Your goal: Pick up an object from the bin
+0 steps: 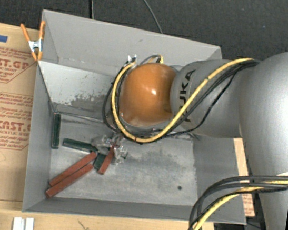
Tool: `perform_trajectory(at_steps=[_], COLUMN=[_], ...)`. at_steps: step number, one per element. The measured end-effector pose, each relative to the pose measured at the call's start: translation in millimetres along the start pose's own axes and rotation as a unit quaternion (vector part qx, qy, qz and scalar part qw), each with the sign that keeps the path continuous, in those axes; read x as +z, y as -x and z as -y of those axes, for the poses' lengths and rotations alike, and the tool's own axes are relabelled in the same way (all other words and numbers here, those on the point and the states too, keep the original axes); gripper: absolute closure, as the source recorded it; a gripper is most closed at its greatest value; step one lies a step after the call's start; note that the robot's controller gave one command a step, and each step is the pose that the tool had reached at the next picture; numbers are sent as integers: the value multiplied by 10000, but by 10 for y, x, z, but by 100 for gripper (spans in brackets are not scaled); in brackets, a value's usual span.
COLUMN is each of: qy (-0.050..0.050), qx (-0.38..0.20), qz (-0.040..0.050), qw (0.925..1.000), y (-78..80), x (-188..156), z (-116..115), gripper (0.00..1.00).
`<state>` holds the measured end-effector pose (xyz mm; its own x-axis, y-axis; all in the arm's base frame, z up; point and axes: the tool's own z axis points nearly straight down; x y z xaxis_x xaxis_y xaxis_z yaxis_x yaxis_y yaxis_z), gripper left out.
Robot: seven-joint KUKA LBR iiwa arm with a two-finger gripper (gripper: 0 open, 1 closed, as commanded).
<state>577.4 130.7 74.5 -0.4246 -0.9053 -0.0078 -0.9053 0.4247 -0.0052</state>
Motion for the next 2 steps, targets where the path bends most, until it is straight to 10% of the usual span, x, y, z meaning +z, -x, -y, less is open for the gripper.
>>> perform_trajectory(at_steps=[1, 2], qy=[0, 44], qx=[0, -621], qz=[0, -31], qw=[10000, 9981], y=[0, 44], x=[0, -1959], z=[0, -302], gripper=[100, 100])
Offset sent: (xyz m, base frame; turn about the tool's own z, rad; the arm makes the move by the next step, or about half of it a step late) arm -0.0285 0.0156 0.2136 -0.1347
